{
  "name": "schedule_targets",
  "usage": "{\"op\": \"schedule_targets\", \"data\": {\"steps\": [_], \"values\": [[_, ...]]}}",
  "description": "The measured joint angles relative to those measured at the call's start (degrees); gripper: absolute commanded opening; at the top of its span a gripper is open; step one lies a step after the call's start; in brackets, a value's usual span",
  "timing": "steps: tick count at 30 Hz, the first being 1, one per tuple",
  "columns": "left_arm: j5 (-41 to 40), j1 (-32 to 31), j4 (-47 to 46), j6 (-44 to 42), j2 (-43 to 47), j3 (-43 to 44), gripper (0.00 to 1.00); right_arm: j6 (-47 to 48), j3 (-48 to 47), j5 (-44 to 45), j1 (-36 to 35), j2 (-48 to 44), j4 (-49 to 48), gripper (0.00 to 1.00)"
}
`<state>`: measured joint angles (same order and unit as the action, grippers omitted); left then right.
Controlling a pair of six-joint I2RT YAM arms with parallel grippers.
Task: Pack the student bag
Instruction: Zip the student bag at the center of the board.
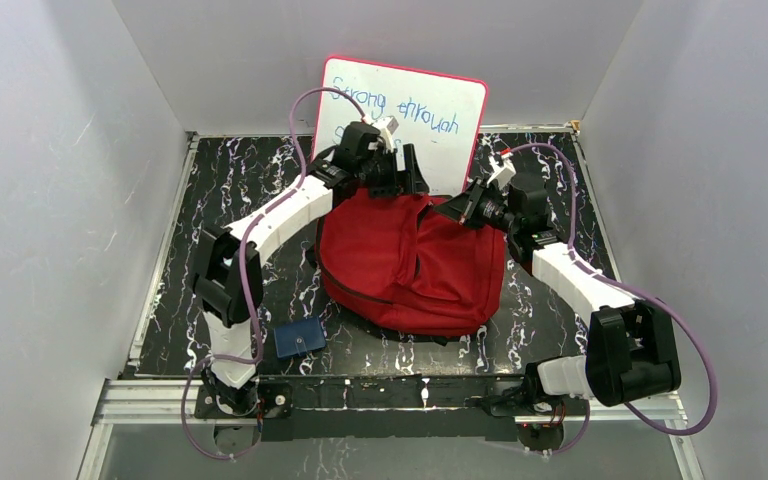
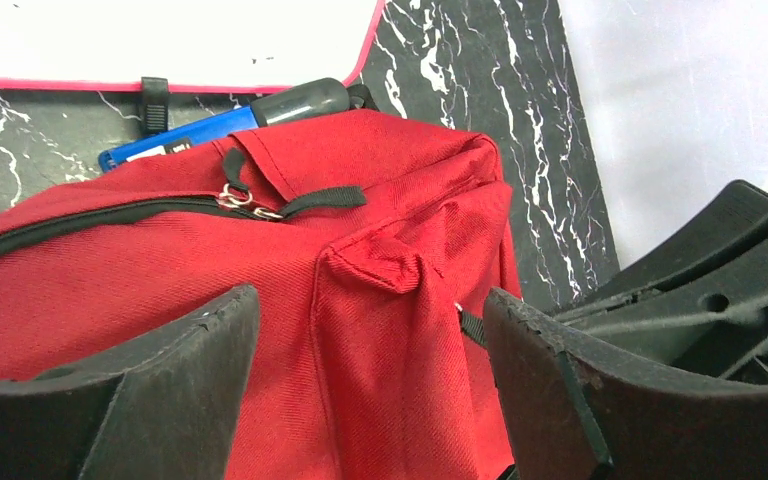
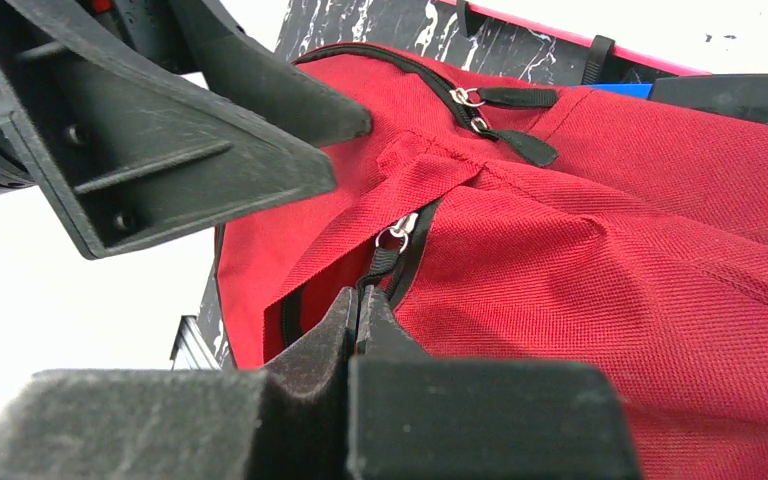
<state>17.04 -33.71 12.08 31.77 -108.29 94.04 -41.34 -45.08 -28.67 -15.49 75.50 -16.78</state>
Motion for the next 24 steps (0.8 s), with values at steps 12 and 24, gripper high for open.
{"op": "schedule_targets", "data": {"steps": [12,24], "values": [[-4.9,-2.2,3.9,1.8,-6.1,7.4,0.63,1.7,0.0,-0.2,-0.3,0.0,0.3,0.00],[-6.3,-3.9,7.5,-0.2,-9.4,11.5,0.28,4.4,0.0,0.4,-0.3,0.0,1.1,0.00]]}}
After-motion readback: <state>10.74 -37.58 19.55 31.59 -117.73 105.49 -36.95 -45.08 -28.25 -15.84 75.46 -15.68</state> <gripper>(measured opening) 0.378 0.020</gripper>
